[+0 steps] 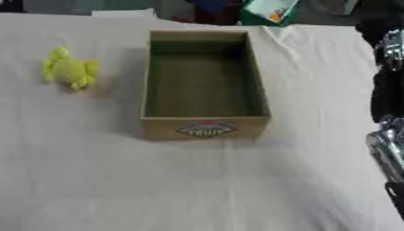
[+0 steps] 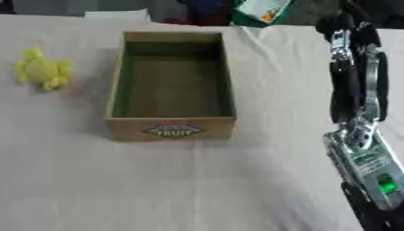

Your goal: Pick up objects on the table and place them in the box.

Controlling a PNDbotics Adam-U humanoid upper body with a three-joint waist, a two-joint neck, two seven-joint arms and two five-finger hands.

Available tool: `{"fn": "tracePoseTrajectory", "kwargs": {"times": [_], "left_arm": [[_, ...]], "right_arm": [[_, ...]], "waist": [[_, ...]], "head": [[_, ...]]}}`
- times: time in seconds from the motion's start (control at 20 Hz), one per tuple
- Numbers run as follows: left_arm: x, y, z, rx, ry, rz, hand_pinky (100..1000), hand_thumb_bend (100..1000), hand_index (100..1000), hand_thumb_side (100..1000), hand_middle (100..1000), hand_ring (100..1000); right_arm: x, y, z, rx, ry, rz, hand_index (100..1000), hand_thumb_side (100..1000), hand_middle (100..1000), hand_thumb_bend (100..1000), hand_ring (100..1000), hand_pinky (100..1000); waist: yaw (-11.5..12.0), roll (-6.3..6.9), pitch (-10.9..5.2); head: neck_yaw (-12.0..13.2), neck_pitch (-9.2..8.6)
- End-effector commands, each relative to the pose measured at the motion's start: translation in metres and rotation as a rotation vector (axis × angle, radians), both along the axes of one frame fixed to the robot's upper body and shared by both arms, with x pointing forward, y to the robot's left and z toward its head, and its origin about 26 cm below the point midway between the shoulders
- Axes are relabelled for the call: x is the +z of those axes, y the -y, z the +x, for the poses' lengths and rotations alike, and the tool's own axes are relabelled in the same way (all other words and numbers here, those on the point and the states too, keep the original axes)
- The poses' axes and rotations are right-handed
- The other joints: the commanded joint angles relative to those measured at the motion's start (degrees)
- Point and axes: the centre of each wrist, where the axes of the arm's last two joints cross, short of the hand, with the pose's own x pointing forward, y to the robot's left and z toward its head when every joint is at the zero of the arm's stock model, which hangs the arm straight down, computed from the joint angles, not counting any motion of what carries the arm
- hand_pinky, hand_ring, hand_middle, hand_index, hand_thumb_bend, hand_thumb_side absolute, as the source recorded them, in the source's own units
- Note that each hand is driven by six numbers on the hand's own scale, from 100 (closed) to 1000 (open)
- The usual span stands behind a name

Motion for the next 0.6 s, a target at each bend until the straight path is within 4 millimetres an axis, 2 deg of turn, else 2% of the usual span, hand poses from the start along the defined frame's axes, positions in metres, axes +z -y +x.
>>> {"fn": "tracePoseTrajectory", "kwargs": {"times": [0.05,0.6], "left_arm": [[0.008,-0.002,0.005,0.016,-0.018,0.045,619,434,999,730,826,795],[0.009,0.014,0.037,-0.009,-0.019,0.031,617,426,1000,748,841,794]], "right_arm": [[0.011,0.001,-0.002,0.015,0.030,-0.027,890,730,653,100,763,898],[0.012,-0.002,-0.001,0.033,0.027,-0.031,891,727,654,100,765,900]], "waist": [[-0.07,0.26,-1.04],[-1.06,0.63,-0.95]], "head": [[0.35,-0.71],[1.38,-1.09]]}}
